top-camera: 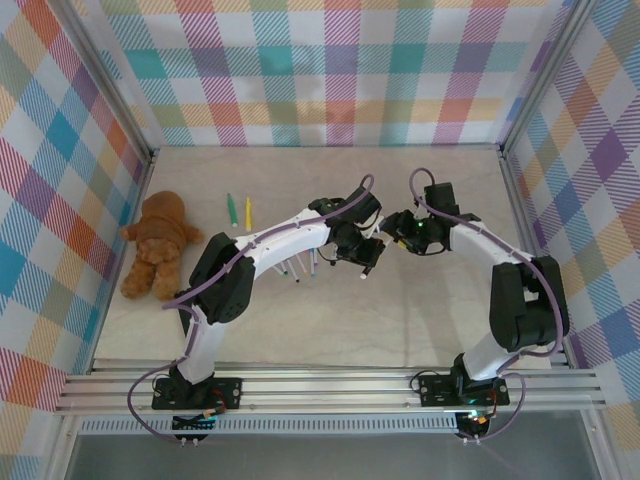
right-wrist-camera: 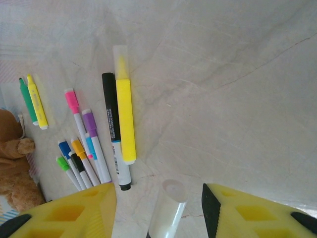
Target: Open the pen caps
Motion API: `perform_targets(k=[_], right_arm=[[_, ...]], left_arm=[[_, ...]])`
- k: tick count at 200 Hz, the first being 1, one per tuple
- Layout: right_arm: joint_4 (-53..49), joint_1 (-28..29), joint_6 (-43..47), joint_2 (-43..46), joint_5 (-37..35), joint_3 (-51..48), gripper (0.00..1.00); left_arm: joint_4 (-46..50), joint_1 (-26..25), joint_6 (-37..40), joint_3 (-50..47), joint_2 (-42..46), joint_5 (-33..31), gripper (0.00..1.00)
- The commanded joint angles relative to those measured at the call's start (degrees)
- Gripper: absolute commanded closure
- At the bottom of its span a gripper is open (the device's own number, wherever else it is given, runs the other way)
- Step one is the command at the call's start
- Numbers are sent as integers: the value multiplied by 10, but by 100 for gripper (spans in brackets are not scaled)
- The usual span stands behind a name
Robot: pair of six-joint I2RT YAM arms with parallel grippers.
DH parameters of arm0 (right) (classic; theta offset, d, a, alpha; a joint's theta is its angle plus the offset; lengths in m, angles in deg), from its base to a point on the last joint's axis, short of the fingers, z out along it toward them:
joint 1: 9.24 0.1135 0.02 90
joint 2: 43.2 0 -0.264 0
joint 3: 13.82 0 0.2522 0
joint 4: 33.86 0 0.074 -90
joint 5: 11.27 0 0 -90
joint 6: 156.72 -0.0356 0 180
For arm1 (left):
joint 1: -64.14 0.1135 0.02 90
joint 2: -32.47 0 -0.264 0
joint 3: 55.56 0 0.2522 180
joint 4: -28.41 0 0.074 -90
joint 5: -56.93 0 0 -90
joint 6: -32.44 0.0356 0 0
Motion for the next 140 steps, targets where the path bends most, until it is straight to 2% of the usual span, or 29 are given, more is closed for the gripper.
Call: perform_targets(k=[1, 36, 58, 71, 80, 117, 135, 140], right_arm=[[2, 12, -5, -11, 9, 13, 50], [1, 19, -7, -25, 8, 23, 51], [4, 20, -10, -35, 11, 26, 56], [7, 21, -11, -41, 16, 28, 68], [11, 21, -11, -46, 18, 29, 71], [19, 21, -15, -60, 31, 35, 99], [26, 21, -23, -57, 39, 36, 100], [29, 21, -25, -55, 42, 36, 100]], left_arm=[[3, -8, 5, 10, 28, -3, 100], [4, -8, 5, 14, 27, -2, 100], [5, -8, 5, 12, 28, -1, 100], [6, -8, 6, 10, 29, -2, 100], [6, -8, 8, 9, 30, -2, 100], [7, -7, 10, 0, 34, -8, 100], [5, -6, 8, -6, 33, -18, 100], [5, -6, 6, -8, 32, -22, 90]])
